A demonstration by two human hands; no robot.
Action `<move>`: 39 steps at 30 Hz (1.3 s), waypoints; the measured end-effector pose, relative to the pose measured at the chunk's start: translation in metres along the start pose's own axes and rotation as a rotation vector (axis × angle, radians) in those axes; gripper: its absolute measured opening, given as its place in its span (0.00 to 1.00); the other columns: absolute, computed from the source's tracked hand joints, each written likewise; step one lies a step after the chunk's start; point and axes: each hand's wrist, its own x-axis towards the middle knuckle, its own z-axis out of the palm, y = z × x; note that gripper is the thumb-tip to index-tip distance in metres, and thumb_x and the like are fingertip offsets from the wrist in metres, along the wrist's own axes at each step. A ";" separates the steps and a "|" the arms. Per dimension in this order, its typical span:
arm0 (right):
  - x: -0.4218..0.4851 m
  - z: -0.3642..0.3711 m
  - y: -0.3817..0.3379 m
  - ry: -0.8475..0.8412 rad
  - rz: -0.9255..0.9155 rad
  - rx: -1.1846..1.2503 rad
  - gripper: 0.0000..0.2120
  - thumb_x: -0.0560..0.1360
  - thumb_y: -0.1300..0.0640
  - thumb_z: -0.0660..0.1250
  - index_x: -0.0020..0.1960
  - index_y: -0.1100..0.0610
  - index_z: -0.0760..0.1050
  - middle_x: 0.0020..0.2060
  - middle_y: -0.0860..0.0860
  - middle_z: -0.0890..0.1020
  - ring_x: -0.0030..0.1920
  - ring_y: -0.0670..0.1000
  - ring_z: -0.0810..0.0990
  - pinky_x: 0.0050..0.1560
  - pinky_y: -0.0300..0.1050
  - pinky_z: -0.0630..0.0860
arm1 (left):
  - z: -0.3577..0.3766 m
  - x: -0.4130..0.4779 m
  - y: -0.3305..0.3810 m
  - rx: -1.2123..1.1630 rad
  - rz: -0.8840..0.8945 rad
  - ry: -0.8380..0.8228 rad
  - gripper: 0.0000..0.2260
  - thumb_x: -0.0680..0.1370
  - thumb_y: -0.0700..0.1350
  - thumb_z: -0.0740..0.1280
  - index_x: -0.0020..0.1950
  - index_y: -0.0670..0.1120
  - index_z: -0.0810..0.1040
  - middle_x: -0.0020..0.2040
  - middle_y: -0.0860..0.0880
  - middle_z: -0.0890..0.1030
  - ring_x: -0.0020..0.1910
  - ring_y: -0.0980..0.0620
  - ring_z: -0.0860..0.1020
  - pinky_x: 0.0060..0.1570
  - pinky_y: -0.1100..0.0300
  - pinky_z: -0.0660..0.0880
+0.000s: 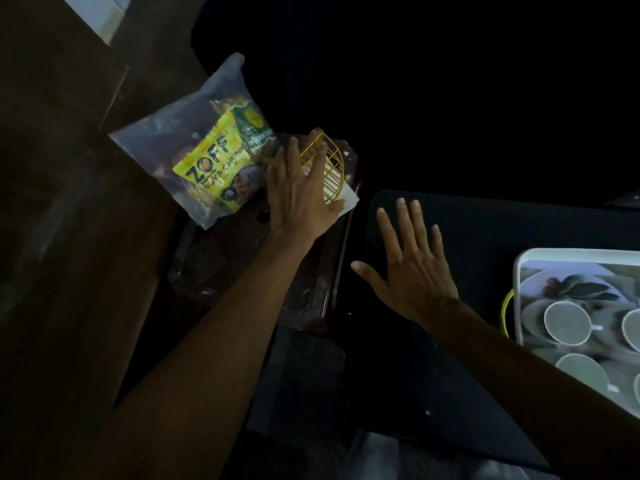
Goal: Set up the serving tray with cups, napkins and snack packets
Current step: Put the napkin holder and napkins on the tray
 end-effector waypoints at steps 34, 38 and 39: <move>-0.035 -0.065 0.012 0.014 0.147 1.213 0.28 0.75 0.45 0.70 0.72 0.49 0.67 0.63 0.42 0.78 0.59 0.39 0.78 0.50 0.31 0.79 | -0.009 -0.109 0.063 -1.435 -0.406 0.080 0.14 0.76 0.45 0.75 0.61 0.55 0.81 0.54 0.59 0.87 0.55 0.60 0.84 0.50 0.65 0.81; -0.070 -0.075 0.048 0.054 0.178 1.161 0.19 0.76 0.51 0.70 0.66 0.46 0.73 0.58 0.43 0.82 0.53 0.37 0.81 0.50 0.32 0.78 | -0.001 -0.134 0.117 -1.480 -0.381 0.026 0.15 0.73 0.48 0.76 0.59 0.56 0.81 0.54 0.58 0.87 0.54 0.60 0.85 0.46 0.71 0.79; -0.079 -0.077 0.059 0.064 0.199 1.153 0.19 0.77 0.54 0.69 0.66 0.46 0.73 0.57 0.44 0.82 0.53 0.38 0.81 0.53 0.36 0.79 | -0.001 -0.140 0.131 -1.492 -0.390 0.008 0.16 0.71 0.51 0.76 0.58 0.58 0.81 0.52 0.61 0.87 0.53 0.63 0.84 0.44 0.72 0.78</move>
